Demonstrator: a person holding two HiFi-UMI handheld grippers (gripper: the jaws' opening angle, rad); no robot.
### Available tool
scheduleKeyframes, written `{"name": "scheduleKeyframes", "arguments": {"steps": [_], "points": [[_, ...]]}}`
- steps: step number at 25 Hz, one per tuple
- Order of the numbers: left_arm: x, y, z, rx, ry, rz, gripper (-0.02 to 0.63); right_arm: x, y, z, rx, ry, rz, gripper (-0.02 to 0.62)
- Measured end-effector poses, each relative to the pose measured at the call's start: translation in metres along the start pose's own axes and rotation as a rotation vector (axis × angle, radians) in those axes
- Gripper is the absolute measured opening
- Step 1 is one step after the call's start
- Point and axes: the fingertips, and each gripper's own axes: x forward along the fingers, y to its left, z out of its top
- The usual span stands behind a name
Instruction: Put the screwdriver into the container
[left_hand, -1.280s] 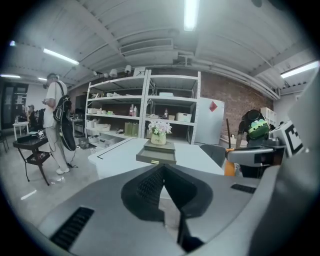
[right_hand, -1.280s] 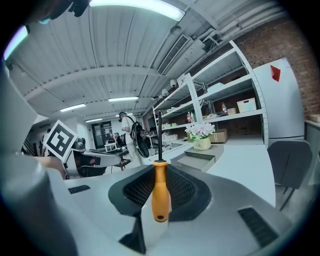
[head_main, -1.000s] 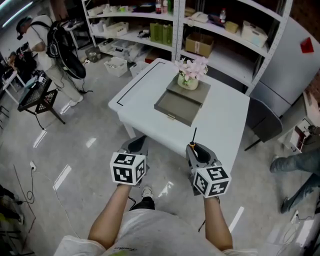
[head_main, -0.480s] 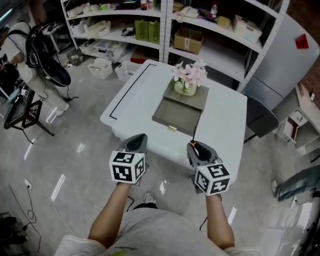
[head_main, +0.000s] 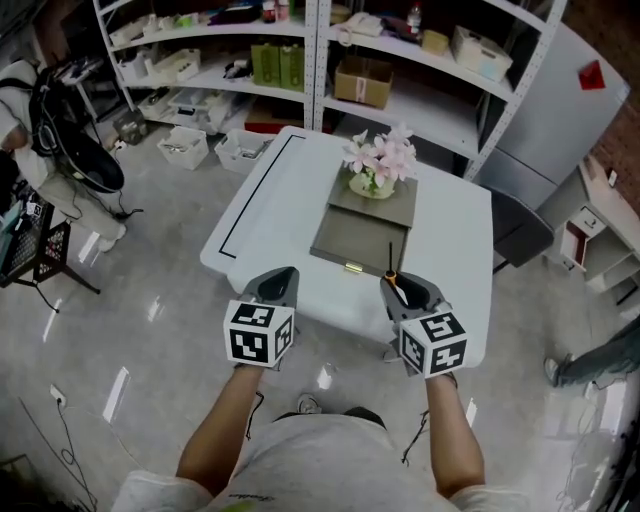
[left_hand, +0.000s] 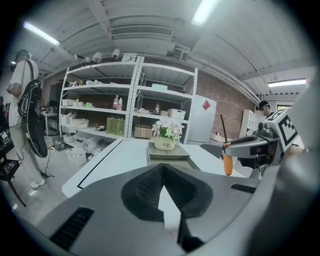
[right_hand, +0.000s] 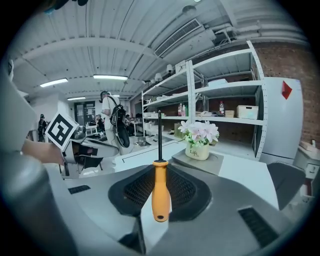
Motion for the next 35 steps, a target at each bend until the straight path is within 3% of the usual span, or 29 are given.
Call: {"name": "scheduleKeyframes", "arguments": {"steps": [8, 17, 35], "points": [[0.021, 0.007, -0.002, 0.008, 0.025, -0.003, 0.003, 0.015, -0.023, 0.005, 0.005, -0.006, -0.017, 0.075], [0.081, 0.024, 0.020, 0.021, 0.027, 0.016, 0.003, 0.063, -0.056, 0.012, -0.018, 0.021, 0.026, 0.075], [0.182, 0.048, 0.040, 0.012, 0.099, 0.071, 0.003, 0.147, -0.090, -0.002, -0.171, 0.224, 0.287, 0.075]]}}
